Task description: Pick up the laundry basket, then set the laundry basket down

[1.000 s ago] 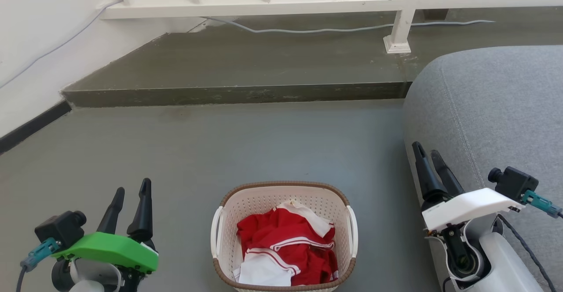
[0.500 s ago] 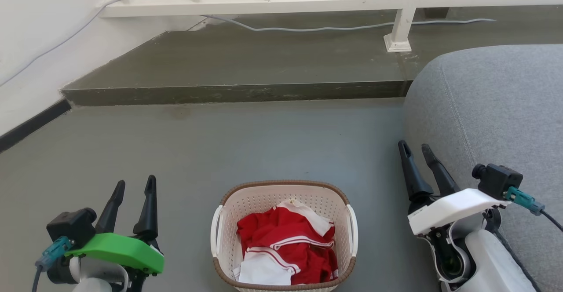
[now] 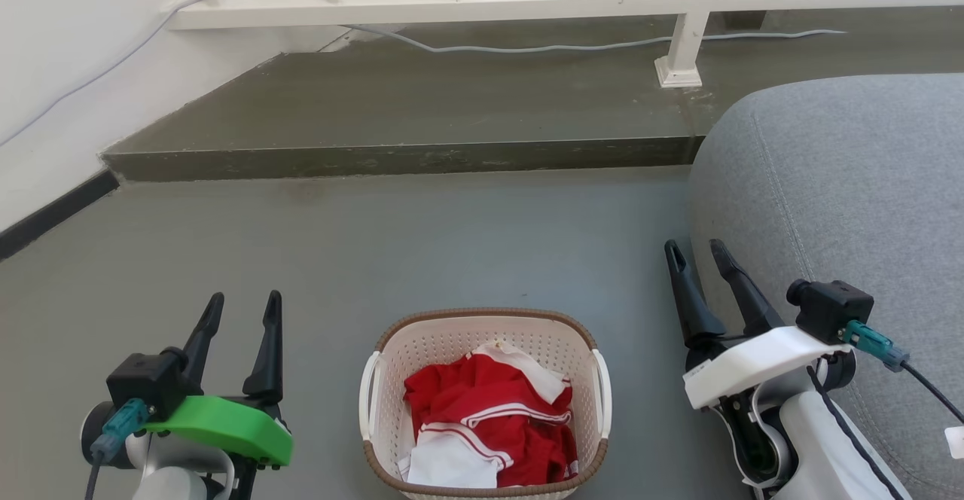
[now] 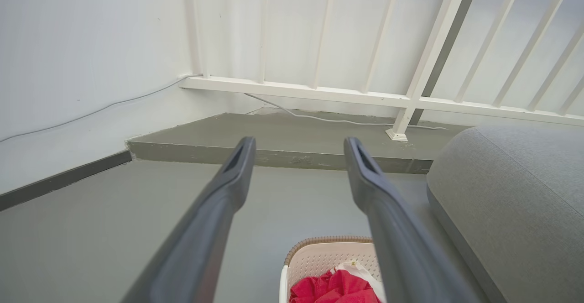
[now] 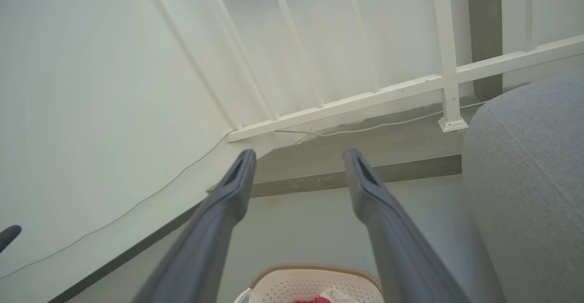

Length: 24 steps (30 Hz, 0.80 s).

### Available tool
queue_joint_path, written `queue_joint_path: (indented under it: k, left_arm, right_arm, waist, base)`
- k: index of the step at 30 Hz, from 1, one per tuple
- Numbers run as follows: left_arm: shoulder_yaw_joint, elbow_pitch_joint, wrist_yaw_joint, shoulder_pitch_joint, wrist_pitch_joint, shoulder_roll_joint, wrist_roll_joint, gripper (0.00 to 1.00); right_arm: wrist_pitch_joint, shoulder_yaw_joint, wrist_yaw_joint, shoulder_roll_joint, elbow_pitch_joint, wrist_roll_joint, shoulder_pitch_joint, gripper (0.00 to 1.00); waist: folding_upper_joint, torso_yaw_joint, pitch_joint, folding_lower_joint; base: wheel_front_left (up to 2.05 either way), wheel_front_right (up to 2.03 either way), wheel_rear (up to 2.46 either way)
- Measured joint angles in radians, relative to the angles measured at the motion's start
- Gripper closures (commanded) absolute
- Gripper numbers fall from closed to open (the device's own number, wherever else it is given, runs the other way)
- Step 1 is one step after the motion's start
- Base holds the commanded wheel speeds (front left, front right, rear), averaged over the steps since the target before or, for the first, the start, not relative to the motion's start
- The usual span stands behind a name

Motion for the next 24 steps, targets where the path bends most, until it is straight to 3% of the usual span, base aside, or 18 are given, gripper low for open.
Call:
queue_joint_path:
  k: [24]
  left_arm:
    - [0.024,0.001,-0.018,0.0,0.0,-0.024,0.022,0.0]
  right_arm:
    - [0.0,-0.034,0.009,0.015,0.024,-0.047,-0.001,0.0]
  waist:
    - [0.0,-0.003,0.003,-0.0001]
  base:
    - [0.0,0.0,0.0]
